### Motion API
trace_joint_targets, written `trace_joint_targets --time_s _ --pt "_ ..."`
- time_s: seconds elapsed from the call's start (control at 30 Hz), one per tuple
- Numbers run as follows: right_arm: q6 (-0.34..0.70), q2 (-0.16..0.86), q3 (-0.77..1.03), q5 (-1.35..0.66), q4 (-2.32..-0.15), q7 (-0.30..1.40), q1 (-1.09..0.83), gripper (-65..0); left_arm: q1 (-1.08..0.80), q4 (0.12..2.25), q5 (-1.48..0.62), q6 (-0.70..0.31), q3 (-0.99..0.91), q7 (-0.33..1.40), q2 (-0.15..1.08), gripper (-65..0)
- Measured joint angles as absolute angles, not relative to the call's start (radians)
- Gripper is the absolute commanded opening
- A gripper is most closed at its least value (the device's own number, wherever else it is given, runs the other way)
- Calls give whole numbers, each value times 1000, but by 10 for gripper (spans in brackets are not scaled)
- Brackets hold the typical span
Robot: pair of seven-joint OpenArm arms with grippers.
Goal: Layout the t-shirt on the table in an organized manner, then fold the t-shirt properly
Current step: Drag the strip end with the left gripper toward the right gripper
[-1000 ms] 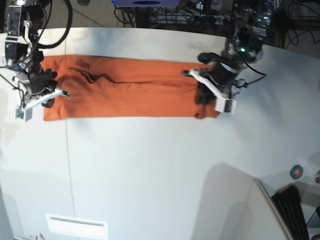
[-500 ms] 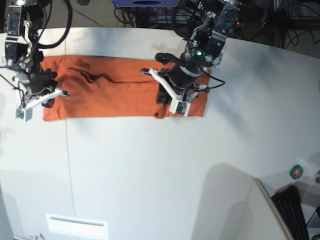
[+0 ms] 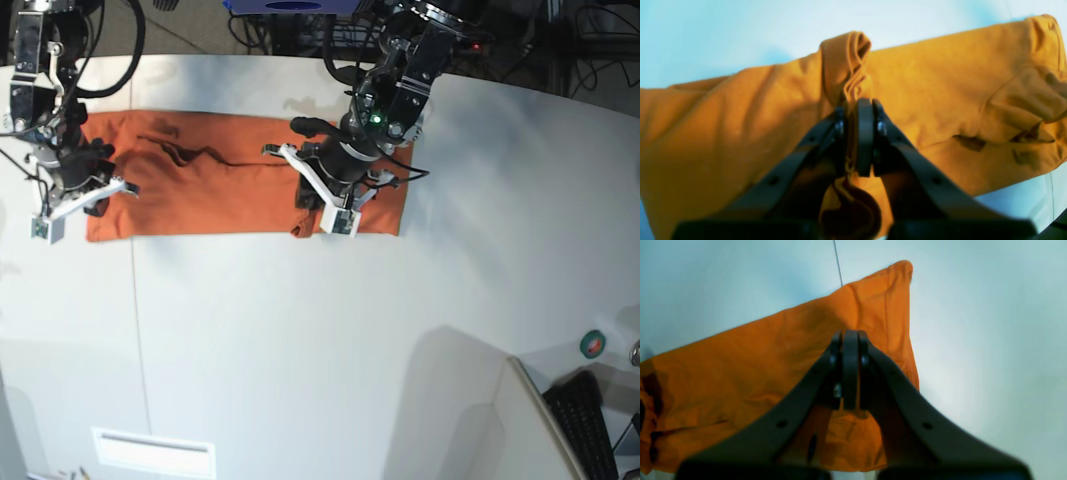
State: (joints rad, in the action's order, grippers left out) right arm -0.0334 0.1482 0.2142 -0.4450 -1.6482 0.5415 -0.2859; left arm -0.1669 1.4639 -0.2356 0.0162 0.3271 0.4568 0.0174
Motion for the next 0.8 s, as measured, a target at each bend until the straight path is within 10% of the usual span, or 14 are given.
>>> trace_joint_targets --time_s 0.8 --pt "-33 148 214 -445 -1648 541 -278 -650 -167 1464 -239 16 327 457 17 -650"
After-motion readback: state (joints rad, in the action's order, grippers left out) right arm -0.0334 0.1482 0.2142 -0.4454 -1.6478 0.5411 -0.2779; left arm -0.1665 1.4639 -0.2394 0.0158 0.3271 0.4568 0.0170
